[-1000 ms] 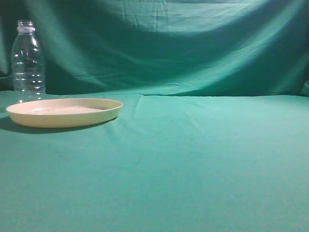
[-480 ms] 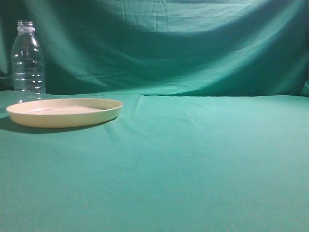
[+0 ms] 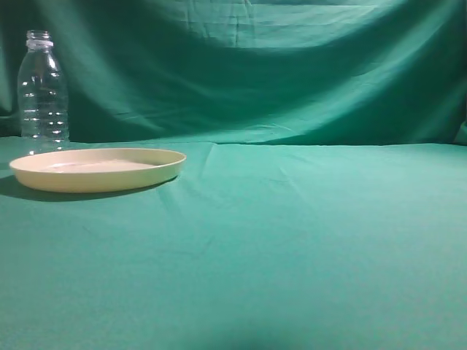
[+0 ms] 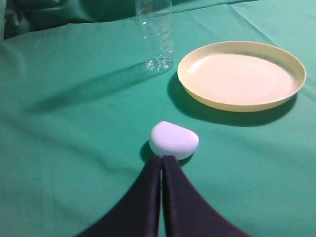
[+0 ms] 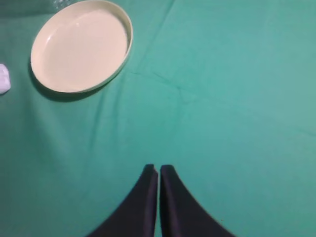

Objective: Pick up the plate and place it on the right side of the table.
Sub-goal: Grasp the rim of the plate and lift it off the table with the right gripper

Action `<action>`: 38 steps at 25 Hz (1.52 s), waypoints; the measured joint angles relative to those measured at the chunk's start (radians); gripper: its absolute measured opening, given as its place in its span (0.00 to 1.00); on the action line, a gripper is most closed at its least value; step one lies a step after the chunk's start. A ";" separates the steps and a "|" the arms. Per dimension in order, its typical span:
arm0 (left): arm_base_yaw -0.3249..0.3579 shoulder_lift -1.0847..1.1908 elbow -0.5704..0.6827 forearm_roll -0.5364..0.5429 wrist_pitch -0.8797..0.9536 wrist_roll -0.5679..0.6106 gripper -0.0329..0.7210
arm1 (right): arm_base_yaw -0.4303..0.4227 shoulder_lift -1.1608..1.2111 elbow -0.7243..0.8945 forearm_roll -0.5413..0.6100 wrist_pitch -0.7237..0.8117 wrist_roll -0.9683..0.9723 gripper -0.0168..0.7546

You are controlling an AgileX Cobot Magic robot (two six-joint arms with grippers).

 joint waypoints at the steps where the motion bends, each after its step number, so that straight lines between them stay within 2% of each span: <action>1: 0.000 0.000 0.000 0.000 0.000 0.000 0.04 | 0.027 0.048 -0.034 -0.007 0.000 0.014 0.02; 5: 0.000 0.000 0.000 0.000 0.000 0.000 0.04 | 0.125 0.230 -0.171 -0.091 0.005 0.111 0.02; 12: 0.000 0.000 0.000 0.000 0.000 0.000 0.04 | 0.299 0.521 -0.454 -0.309 0.074 0.294 0.02; 18: 0.000 0.000 0.000 0.000 0.000 0.000 0.04 | 0.355 0.740 -0.666 -0.336 0.092 0.305 0.02; 21: 0.000 0.000 0.000 0.000 0.000 0.000 0.04 | 0.357 0.835 -0.751 -0.336 0.092 0.271 0.22; 24: 0.000 0.000 0.000 0.000 0.000 0.000 0.04 | 0.357 0.923 -0.823 -0.336 0.092 0.269 0.47; 26: 0.000 0.000 0.000 0.000 0.000 0.000 0.04 | 0.357 0.979 -0.866 -0.351 0.090 0.310 0.56; 29: 0.000 0.000 0.000 0.000 0.000 0.000 0.04 | 0.357 1.044 -0.910 -0.405 0.084 0.382 0.54; 30: 0.000 0.000 0.000 0.000 0.000 0.000 0.04 | 0.357 1.062 -0.921 -0.422 0.082 0.399 0.60; 31: 0.000 0.000 0.000 0.000 0.000 0.000 0.04 | 0.357 1.076 -0.932 -0.431 0.078 0.411 0.58; 38: 0.000 0.000 0.000 0.000 0.000 0.000 0.04 | 0.357 1.140 -0.947 -0.449 -0.006 0.422 0.58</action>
